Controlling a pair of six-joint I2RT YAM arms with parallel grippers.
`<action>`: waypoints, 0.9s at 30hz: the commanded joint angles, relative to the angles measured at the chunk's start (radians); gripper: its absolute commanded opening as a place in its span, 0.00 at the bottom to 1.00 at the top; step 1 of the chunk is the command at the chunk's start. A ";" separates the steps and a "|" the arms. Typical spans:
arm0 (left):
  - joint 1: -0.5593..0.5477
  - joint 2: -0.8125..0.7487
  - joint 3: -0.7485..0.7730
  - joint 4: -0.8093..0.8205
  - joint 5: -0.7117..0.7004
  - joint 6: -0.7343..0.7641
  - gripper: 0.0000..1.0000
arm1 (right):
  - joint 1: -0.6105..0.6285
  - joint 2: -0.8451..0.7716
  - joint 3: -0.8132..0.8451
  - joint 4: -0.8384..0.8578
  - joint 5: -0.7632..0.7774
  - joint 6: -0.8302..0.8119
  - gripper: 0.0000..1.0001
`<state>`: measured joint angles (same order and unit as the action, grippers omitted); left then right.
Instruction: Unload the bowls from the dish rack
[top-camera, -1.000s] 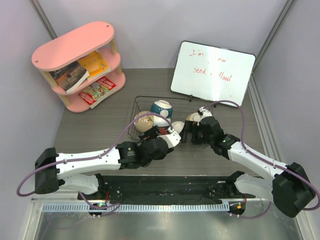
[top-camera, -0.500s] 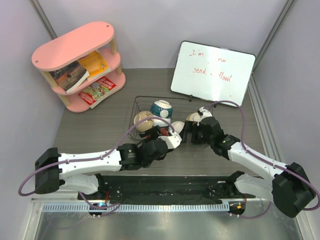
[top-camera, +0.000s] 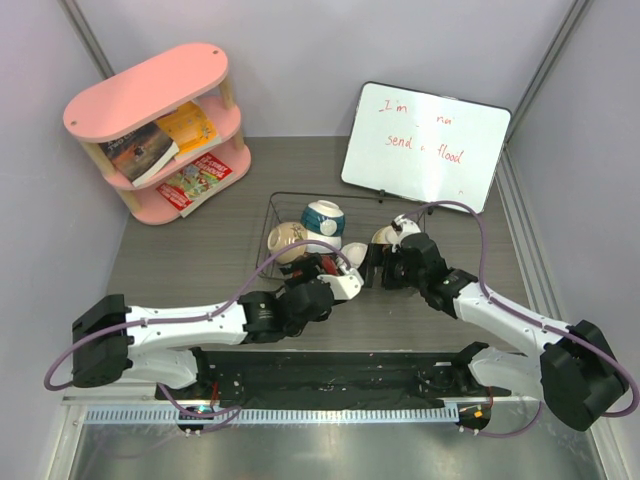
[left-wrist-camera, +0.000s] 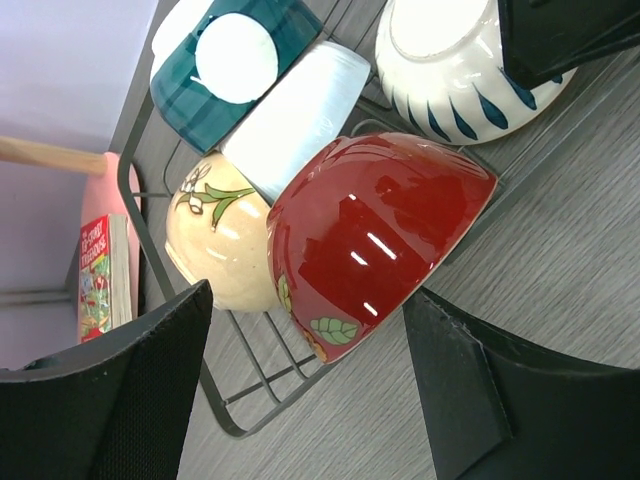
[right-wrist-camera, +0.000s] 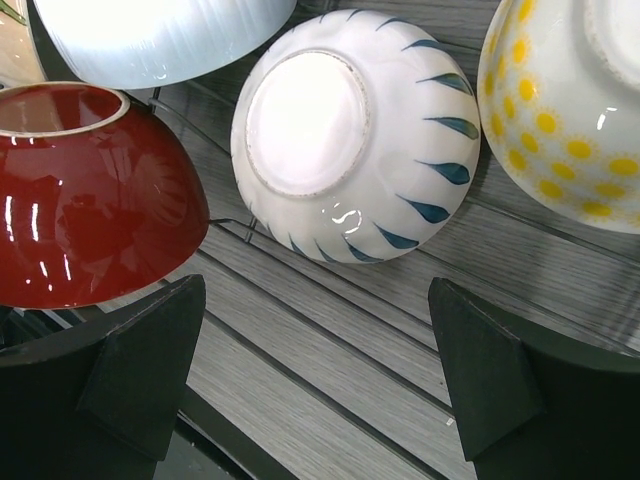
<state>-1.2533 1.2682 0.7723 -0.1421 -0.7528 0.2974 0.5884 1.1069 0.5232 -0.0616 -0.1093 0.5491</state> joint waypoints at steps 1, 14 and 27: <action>0.023 0.028 -0.019 0.130 -0.014 0.031 0.76 | 0.016 0.033 -0.045 -0.132 -0.089 0.002 0.99; 0.023 0.011 -0.119 0.335 -0.089 0.069 0.40 | 0.016 0.053 -0.057 -0.095 -0.125 -0.001 0.99; 0.022 -0.059 -0.111 0.271 -0.094 0.028 0.24 | 0.016 0.062 -0.089 -0.061 -0.142 0.012 0.98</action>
<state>-1.2339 1.2434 0.6529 0.0792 -0.8387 0.3603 0.5823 1.1301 0.5083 0.0189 -0.1661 0.5327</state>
